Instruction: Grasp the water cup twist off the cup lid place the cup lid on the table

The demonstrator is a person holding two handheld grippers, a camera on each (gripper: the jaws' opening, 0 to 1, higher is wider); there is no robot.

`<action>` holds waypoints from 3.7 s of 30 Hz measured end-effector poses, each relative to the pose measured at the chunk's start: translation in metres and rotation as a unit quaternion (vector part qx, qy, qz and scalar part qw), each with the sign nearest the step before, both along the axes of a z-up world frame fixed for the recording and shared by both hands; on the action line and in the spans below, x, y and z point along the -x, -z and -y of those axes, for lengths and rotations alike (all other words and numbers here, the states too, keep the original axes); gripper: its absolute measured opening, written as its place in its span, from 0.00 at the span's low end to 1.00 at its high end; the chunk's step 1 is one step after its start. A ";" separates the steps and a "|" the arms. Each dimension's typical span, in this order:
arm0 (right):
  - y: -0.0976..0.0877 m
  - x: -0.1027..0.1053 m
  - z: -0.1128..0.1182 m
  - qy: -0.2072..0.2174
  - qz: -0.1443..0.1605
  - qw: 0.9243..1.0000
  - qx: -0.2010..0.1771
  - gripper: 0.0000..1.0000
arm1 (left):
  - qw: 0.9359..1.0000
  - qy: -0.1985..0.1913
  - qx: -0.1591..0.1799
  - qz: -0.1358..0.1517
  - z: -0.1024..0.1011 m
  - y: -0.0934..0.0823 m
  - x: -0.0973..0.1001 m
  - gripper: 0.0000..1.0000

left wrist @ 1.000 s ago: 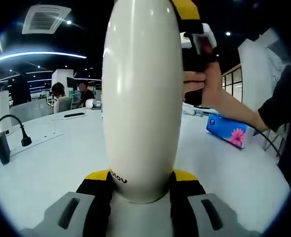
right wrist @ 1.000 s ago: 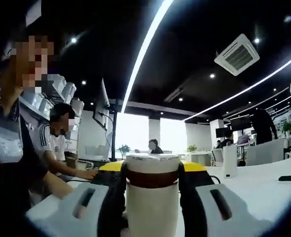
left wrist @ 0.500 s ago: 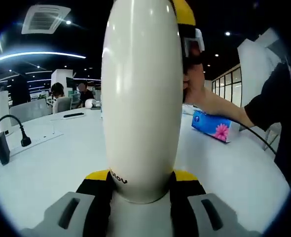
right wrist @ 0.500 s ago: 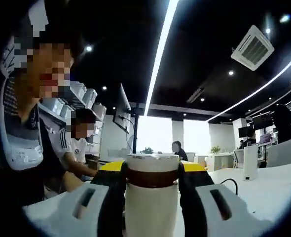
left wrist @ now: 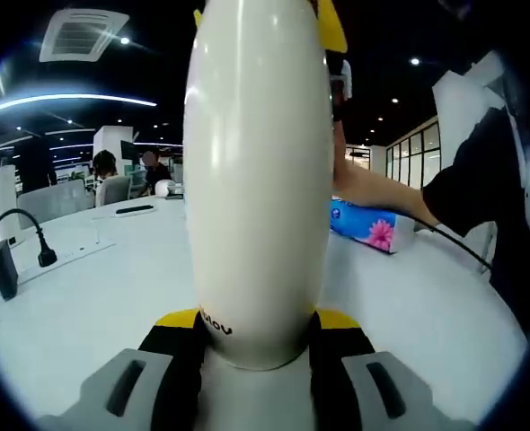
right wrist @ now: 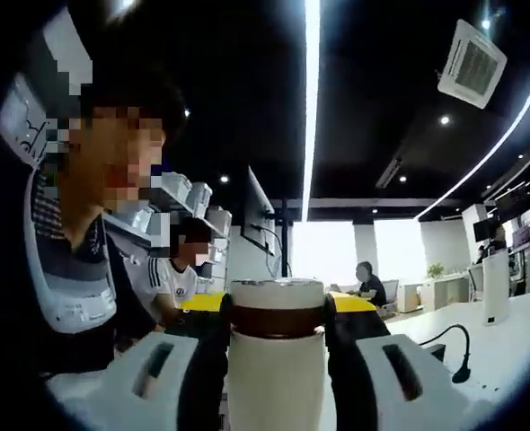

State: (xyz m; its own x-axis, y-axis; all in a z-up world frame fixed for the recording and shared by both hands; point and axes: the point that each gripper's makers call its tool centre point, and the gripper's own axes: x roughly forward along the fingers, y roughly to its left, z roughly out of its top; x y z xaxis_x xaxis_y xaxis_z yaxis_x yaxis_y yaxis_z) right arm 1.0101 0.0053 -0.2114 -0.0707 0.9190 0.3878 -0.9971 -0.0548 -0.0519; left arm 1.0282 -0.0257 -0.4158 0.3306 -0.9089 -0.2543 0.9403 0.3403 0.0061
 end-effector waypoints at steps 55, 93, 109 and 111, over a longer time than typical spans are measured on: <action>-0.005 -0.008 0.008 0.448 -0.016 0.892 0.059 0.64 | 1.000 -0.001 0.000 0.000 -0.002 -0.001 0.001 0.48; -0.004 -0.014 0.010 0.549 -0.034 0.833 0.069 0.44 | 1.000 -0.006 -0.001 -0.001 0.000 0.000 0.001 0.48; -0.005 -0.012 0.000 0.465 -0.025 0.883 0.053 0.43 | 1.000 -0.007 -0.001 -0.001 -0.001 0.000 0.001 0.48; -0.005 -0.012 -0.001 0.456 -0.023 0.888 0.052 0.43 | 1.000 -0.006 -0.001 -0.001 -0.001 0.000 0.001 0.48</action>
